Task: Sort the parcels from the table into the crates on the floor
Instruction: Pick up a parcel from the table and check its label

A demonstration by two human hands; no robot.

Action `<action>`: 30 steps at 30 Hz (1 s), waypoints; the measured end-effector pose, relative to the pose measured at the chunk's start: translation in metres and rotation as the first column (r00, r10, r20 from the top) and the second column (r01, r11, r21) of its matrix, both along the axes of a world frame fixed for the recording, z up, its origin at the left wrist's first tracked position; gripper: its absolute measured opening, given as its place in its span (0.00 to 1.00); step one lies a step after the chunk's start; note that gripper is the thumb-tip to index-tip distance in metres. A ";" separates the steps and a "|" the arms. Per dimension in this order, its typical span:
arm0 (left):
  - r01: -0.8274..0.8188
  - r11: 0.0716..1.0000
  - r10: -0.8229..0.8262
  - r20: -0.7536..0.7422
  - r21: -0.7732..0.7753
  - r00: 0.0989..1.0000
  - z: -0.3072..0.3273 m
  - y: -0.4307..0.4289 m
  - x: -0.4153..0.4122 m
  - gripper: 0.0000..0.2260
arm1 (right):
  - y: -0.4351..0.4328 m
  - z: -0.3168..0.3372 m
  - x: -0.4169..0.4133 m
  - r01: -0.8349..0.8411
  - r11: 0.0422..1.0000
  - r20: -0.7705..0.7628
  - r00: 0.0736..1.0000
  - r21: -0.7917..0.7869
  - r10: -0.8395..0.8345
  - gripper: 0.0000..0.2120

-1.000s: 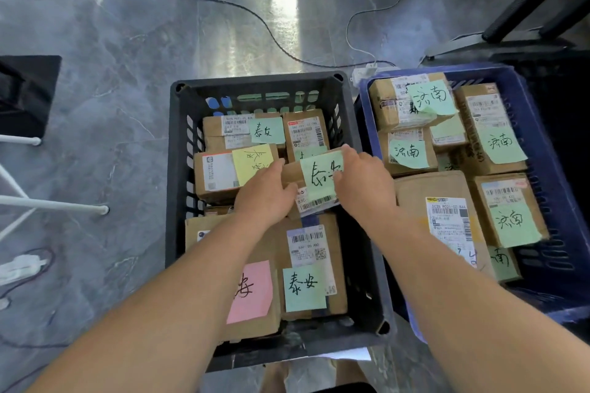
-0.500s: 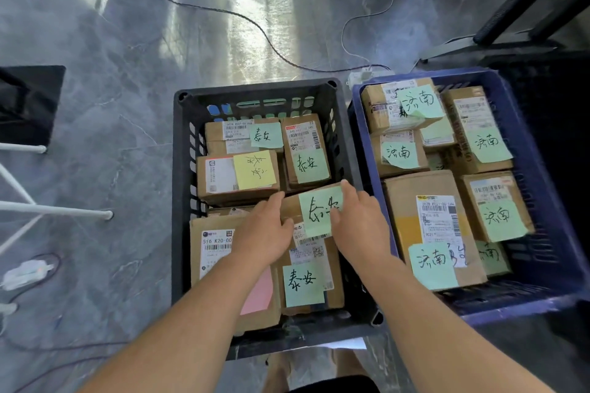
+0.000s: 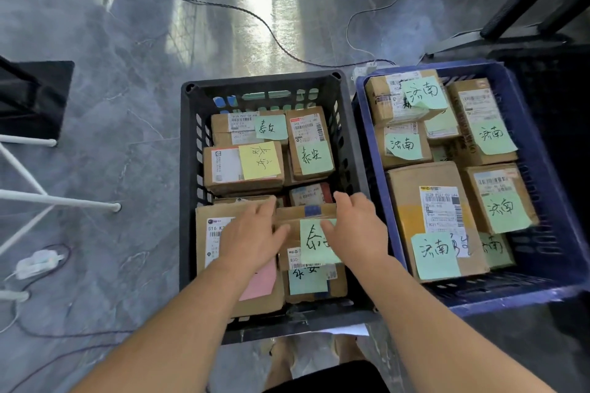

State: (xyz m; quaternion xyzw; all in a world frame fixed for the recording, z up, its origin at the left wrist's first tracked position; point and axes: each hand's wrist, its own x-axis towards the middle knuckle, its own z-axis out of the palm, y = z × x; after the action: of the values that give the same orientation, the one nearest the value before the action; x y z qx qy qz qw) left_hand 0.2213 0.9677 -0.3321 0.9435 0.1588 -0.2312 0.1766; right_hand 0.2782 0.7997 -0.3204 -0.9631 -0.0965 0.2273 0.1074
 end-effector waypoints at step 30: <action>0.197 0.913 -0.259 0.132 0.358 0.957 0.018 0.124 0.123 0.44 | 0.101 0.012 0.127 0.049 0.941 -0.192 0.981 0.335 0.017 0.10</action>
State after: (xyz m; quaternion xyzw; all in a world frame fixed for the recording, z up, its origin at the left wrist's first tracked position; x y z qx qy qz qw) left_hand 0.3445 1.0920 -0.3138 0.9885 0.0686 -0.1350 -0.0042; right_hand 0.4057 0.9010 -0.3084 -0.9045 -0.1156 0.2983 0.2819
